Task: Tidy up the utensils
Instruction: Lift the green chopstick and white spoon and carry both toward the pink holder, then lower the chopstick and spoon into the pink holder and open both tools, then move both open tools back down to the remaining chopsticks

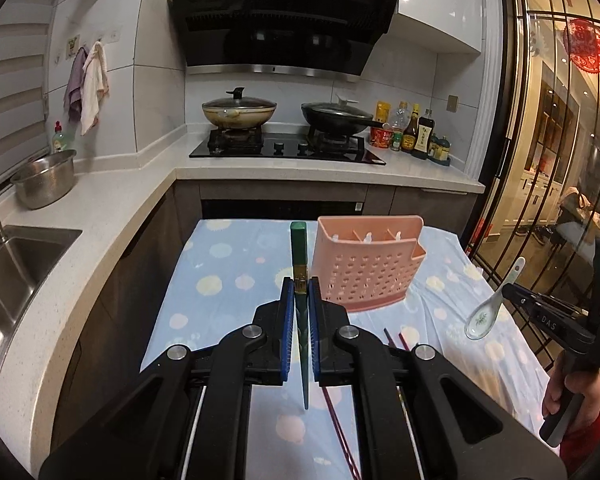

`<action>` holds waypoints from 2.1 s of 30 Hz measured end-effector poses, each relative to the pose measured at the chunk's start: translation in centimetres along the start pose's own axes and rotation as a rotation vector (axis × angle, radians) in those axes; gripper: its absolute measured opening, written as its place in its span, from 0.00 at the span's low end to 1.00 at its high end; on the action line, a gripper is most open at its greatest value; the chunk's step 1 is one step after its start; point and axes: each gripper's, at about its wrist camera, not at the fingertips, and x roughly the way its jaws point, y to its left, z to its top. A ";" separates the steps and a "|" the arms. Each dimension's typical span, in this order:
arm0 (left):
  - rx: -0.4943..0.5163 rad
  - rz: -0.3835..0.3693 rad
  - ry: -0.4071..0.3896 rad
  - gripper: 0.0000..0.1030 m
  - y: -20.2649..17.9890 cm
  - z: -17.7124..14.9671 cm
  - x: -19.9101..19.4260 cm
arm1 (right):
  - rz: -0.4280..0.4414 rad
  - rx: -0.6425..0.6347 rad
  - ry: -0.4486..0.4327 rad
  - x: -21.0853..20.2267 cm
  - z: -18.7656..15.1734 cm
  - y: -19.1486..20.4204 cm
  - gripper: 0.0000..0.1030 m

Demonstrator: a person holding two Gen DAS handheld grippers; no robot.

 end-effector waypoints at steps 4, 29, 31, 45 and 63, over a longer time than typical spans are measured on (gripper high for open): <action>0.012 -0.020 -0.070 0.07 -0.9 3.8 0.8 | -0.015 -0.038 -0.030 2.4 3.8 0.9 0.05; -0.015 0.004 -0.100 0.45 -2.5 11.3 9.8 | -0.038 -0.055 0.009 12.4 8.3 2.0 0.26; -0.016 0.012 -0.103 0.49 -2.1 10.2 9.0 | -0.034 -0.041 -0.005 10.8 7.8 1.6 0.29; 0.015 0.071 0.108 0.71 -0.9 -4.9 2.6 | -0.069 -0.042 0.115 -0.2 -6.4 0.2 0.42; 0.024 0.063 0.384 0.83 -3.0 -20.0 0.6 | -0.064 -0.074 0.258 -4.1 -18.8 1.7 0.42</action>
